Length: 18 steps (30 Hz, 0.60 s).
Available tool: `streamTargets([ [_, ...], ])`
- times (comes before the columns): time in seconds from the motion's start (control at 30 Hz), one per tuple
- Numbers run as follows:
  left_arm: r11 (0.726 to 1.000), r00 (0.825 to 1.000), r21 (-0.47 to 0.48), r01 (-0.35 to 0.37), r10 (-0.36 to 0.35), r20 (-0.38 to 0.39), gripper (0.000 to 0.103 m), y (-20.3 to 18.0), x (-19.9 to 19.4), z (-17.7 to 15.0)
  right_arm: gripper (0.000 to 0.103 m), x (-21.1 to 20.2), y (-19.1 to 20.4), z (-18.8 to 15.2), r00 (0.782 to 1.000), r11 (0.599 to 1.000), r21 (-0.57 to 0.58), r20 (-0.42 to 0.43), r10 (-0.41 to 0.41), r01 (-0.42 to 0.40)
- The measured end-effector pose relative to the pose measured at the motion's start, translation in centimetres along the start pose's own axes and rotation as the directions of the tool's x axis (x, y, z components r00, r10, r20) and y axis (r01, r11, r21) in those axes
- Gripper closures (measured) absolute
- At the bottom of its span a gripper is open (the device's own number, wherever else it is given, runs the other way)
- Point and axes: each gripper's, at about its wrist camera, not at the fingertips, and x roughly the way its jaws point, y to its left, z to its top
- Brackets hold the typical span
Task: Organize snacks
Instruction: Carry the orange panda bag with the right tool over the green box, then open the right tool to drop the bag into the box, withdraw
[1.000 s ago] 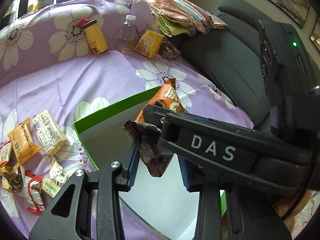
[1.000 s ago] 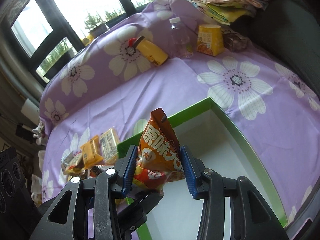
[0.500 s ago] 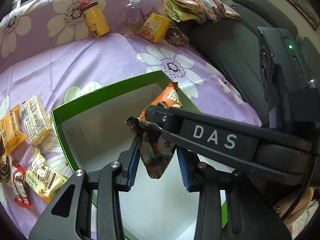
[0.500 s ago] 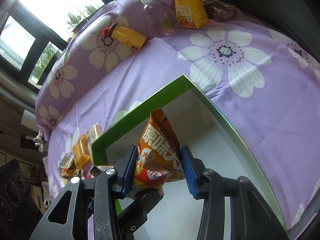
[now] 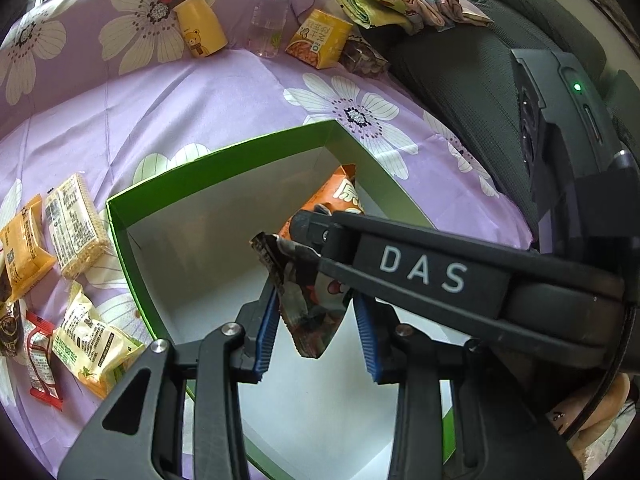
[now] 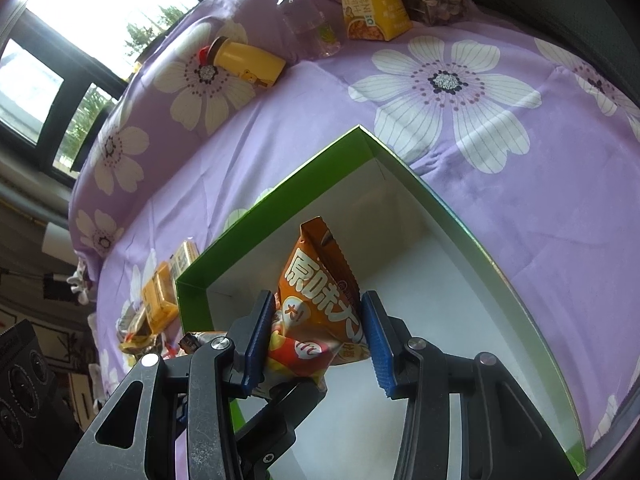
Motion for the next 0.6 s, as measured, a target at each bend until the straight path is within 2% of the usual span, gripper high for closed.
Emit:
streamTargets([
  [0.13,0.999,1.000,-0.033,0.002,-0.003,-0.031,0.067,0.2,1.1,-0.2,0.056,1.1,-0.1,-0.2,0.999,0.999,-0.009,-0.032,-0.040,0.040],
  [0.3,0.997,0.999,-0.072,0.004,-0.006,-0.036,0.067,0.6,1.4,-0.3,0.056,1.9,-0.6,-0.1,0.997,0.999,0.004,-0.061,-0.044,0.044],
  [0.4,0.998,0.999,-0.063,0.011,-0.013,-0.041,0.066,0.7,1.2,-0.4,0.056,2.0,-0.5,-0.2,0.996,0.998,-0.008,-0.065,-0.060,0.060],
  [0.53,0.998,1.000,-0.064,0.007,-0.008,-0.019,0.065,1.1,0.2,-0.5,0.055,1.2,-0.2,-0.2,0.995,0.996,-0.007,-0.042,-0.088,0.088],
  [0.6,0.998,1.000,-0.064,0.003,-0.003,-0.005,0.061,1.5,-0.7,-0.7,0.055,0.5,0.3,-0.4,0.993,0.993,-0.011,-0.014,-0.114,0.114],
])
